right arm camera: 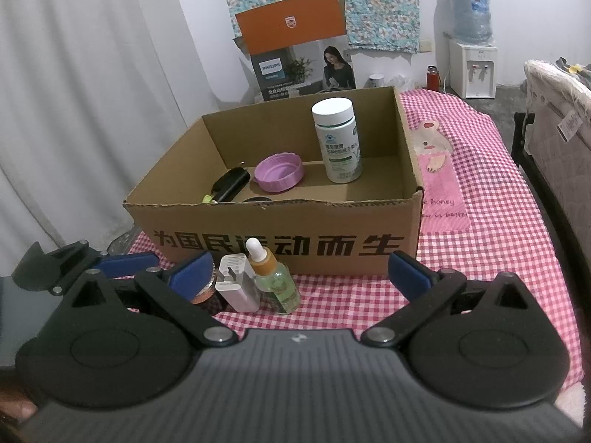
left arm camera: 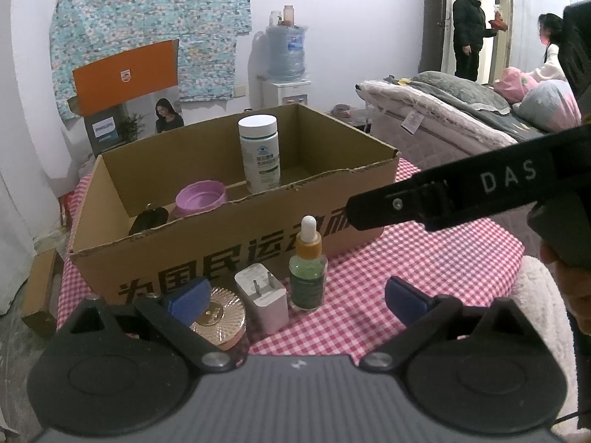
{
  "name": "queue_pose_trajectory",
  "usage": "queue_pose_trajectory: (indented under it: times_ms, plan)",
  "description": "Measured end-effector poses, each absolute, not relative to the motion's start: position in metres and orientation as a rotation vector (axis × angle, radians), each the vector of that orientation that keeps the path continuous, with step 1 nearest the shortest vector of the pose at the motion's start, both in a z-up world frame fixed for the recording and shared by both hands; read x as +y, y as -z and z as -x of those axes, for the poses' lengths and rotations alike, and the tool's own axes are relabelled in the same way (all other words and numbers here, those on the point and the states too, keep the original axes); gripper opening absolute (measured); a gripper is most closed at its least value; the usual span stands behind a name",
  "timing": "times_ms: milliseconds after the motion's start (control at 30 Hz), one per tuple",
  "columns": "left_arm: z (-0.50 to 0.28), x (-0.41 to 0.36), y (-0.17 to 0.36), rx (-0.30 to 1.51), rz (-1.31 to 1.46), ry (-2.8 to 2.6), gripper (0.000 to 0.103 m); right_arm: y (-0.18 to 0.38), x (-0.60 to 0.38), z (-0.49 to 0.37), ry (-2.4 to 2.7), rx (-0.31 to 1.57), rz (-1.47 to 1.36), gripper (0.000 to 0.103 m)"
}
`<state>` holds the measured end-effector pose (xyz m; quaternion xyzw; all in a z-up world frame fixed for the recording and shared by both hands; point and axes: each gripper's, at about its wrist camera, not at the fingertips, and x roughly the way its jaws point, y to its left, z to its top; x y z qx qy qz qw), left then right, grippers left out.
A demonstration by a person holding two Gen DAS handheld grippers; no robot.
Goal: Organize rigid objects
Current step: 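Withdraw the right tool from the box toward the green dropper bottle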
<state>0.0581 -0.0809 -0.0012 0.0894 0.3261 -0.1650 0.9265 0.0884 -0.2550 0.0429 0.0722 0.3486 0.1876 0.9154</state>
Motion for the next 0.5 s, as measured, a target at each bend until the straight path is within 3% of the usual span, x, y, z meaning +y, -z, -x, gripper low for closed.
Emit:
queue_pose_trajectory:
  times_ms: [500]
  plan:
    - [-0.0615,-0.0871,0.004,0.67,-0.194,0.355,0.101,-0.0418,-0.26,-0.0915,-0.382,0.717,-0.166,0.102]
